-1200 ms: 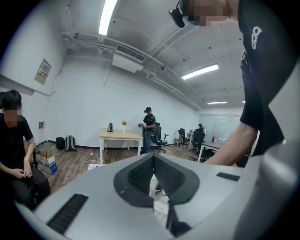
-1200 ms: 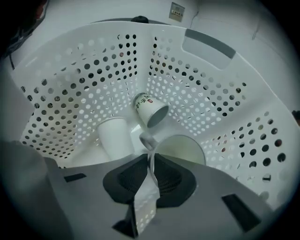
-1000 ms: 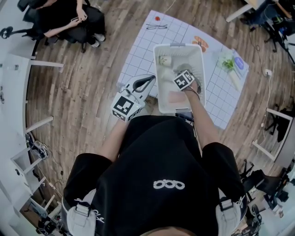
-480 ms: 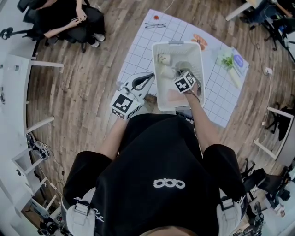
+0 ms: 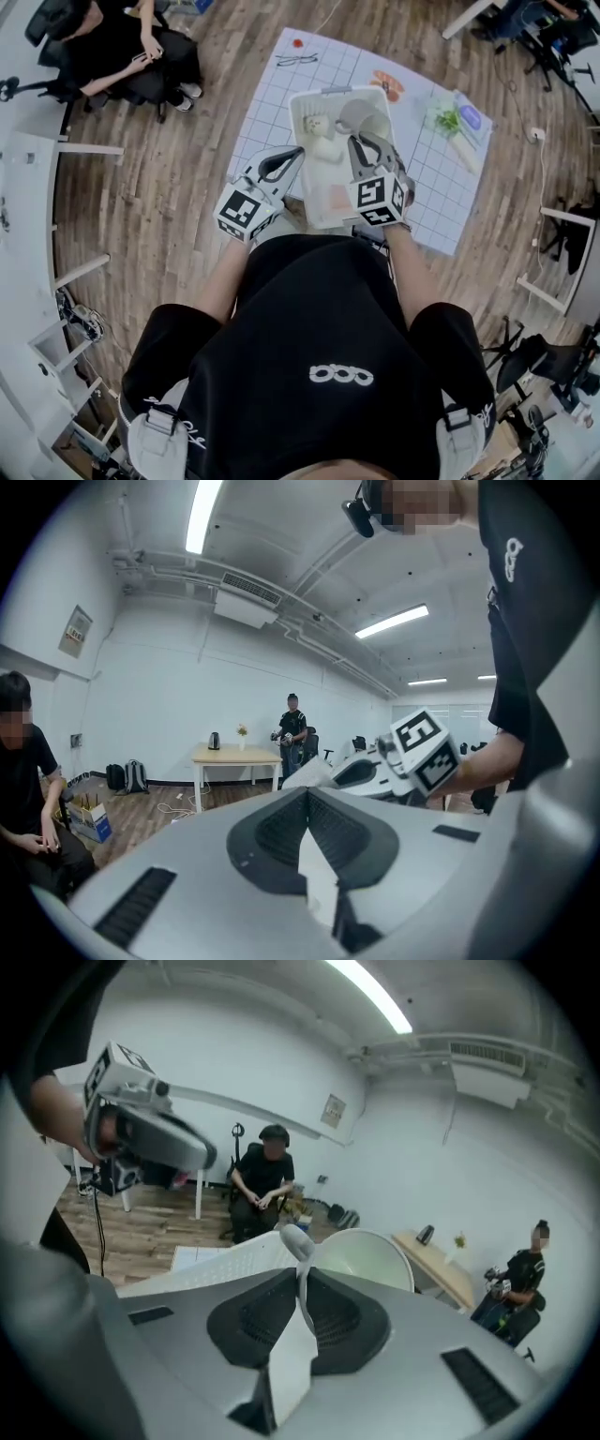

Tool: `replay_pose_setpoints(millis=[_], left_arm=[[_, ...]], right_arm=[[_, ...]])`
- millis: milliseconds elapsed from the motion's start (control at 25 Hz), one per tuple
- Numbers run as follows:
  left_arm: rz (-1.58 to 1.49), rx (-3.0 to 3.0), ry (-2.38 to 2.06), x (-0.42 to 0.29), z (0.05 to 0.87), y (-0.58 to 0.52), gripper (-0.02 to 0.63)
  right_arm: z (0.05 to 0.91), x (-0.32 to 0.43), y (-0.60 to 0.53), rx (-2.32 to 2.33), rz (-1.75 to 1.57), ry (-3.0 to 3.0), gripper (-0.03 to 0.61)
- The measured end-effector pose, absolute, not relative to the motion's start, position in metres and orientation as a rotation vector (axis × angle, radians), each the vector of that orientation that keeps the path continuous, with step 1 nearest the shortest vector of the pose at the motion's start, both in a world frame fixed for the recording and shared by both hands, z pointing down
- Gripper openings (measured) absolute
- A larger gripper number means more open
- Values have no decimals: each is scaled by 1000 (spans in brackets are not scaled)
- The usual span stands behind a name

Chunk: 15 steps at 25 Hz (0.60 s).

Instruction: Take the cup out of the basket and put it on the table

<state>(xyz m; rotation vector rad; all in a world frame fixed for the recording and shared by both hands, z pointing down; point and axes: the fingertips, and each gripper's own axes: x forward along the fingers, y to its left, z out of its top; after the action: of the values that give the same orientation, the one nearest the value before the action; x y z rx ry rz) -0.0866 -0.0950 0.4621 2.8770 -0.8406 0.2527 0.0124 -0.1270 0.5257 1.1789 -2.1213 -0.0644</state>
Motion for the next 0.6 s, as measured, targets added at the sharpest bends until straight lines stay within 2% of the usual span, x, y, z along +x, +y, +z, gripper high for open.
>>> replay_pose_setpoints(millis=[280, 600], left_arm=[[247, 2924, -789, -64, 451, -104, 8], [242, 2967, -706, -39, 440, -103, 8]], right_arm=[[428, 21, -100, 1316, -317, -2167, 46], [420, 42, -92, 1388, -273, -2166, 46]])
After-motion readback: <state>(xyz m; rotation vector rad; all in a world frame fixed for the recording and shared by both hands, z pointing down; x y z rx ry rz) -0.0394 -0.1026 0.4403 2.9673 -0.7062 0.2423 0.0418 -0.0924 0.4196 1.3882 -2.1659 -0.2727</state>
